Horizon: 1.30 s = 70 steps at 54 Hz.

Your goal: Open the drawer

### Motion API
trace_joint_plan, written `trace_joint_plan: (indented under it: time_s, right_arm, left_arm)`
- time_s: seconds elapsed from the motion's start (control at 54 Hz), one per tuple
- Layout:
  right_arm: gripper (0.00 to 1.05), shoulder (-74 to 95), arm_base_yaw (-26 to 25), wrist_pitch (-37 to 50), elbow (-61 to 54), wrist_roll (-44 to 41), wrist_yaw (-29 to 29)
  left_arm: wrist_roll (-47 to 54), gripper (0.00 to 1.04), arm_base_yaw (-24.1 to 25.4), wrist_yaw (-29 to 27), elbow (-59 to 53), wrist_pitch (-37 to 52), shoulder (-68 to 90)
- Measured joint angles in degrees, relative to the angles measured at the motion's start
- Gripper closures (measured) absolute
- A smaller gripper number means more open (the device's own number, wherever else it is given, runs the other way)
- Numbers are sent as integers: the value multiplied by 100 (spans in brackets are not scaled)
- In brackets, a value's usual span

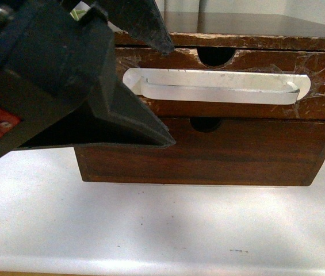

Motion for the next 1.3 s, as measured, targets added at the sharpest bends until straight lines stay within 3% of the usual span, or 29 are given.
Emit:
trace_joint_plan:
  time_s: [0.722,1.296]
  right_arm:
    - [9,935,293,529,372,234,-201]
    - [9,1228,341,723,479,289,-232]
  left_arm:
    - [-28,6,339,-306,455,72,960]
    - [162,6,426,-11,487,-256,999]
